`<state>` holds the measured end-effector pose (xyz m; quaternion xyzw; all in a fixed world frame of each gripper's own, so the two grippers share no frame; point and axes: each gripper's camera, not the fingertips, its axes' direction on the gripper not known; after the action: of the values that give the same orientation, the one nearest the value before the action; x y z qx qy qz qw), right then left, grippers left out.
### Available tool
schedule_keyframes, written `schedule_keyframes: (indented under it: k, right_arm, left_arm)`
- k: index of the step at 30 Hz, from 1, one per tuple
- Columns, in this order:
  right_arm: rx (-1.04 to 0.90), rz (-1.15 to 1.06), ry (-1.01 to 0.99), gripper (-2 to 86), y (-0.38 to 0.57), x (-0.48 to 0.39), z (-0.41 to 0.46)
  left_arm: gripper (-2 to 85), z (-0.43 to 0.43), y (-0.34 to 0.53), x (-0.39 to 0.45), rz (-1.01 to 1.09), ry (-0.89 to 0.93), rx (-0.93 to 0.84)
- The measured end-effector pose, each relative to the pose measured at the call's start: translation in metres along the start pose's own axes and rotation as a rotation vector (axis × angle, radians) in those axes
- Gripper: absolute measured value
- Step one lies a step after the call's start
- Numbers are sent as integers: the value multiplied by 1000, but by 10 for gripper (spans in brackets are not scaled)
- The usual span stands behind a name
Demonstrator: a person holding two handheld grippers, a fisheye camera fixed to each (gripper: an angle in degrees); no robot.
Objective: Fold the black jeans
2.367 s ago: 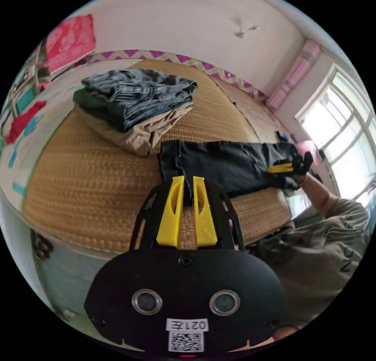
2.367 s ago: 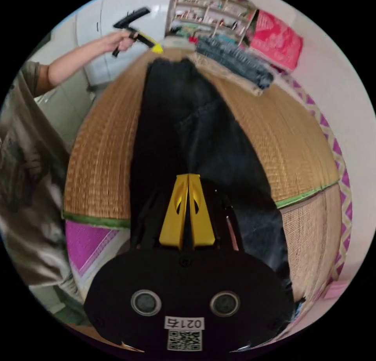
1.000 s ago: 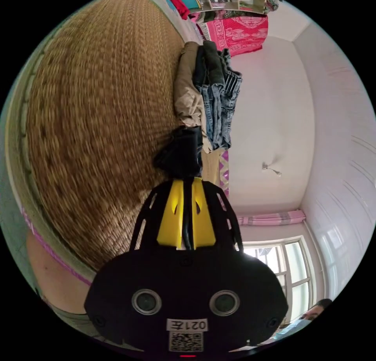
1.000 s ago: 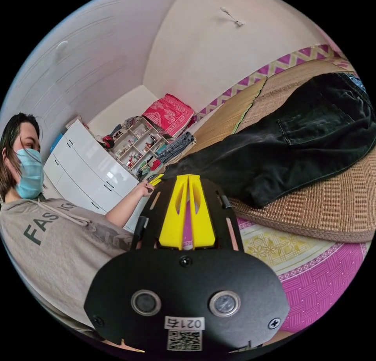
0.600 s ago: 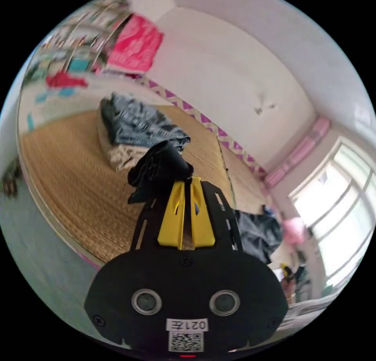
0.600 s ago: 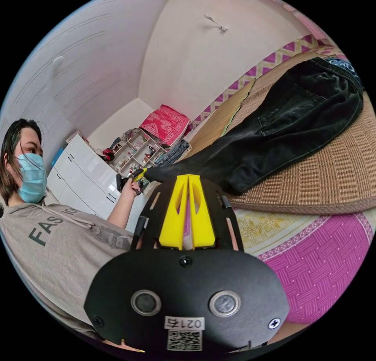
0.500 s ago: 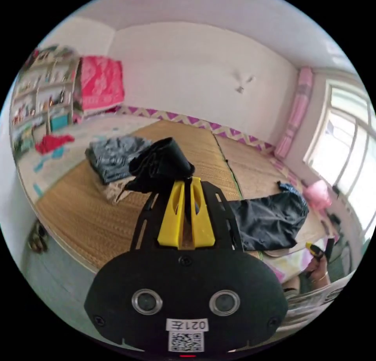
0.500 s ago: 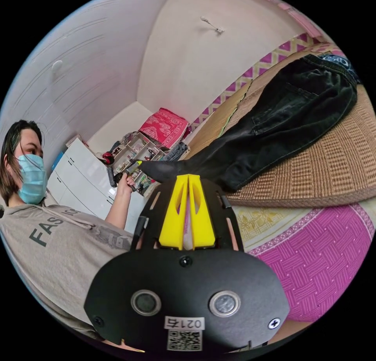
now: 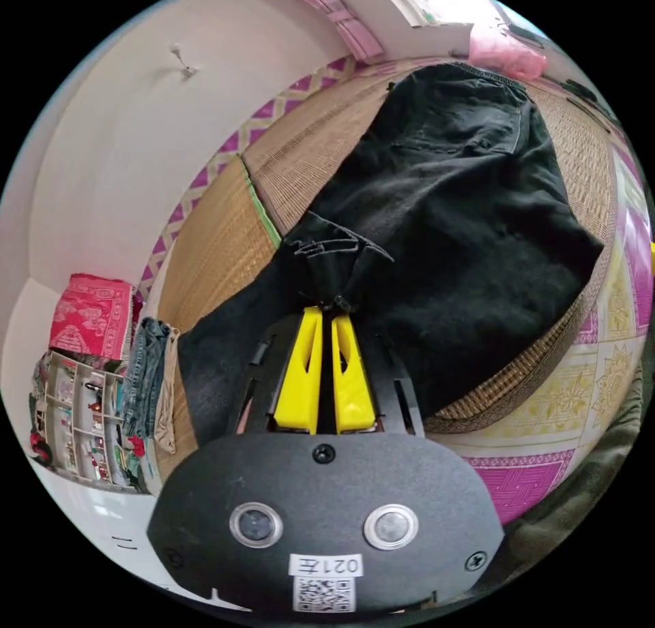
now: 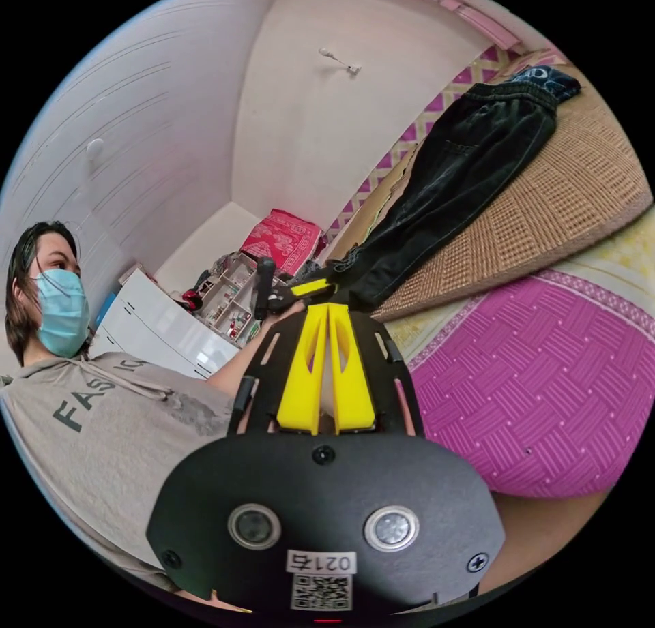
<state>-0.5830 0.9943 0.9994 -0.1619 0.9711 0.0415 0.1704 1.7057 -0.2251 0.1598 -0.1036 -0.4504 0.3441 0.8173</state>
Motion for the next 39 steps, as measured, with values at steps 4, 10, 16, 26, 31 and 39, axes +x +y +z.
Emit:
schedule_keyframes:
  k: [4, 10, 16, 26, 31, 39]
  right_arm:
    - [9, 5, 47, -6, 32, -2, 7]
    - [32, 23, 15, -6, 60, -1, 36]
    - [34, -19, 15, -4, 80, -26, 64]
    - [75, -51, 176, 94, 69, -32, 77]
    - [171, 47, 294, 104, 27, 3, 57]
    - [176, 83, 238, 91, 12, 30, 86]
  left_arm:
    - [-9, -88, -41, -14, 25, -142, 157]
    - [-8, -41, -96, 7, 79, -127, 23]
    - [0, -59, -116, -29, 86, -131, 1]
    - [13, -141, -29, -262, -401, 305, 307]
    - [-6, -108, 37, -397, -573, 648, 361]
    - [78, -96, -68, -264, -15, 341, 138]
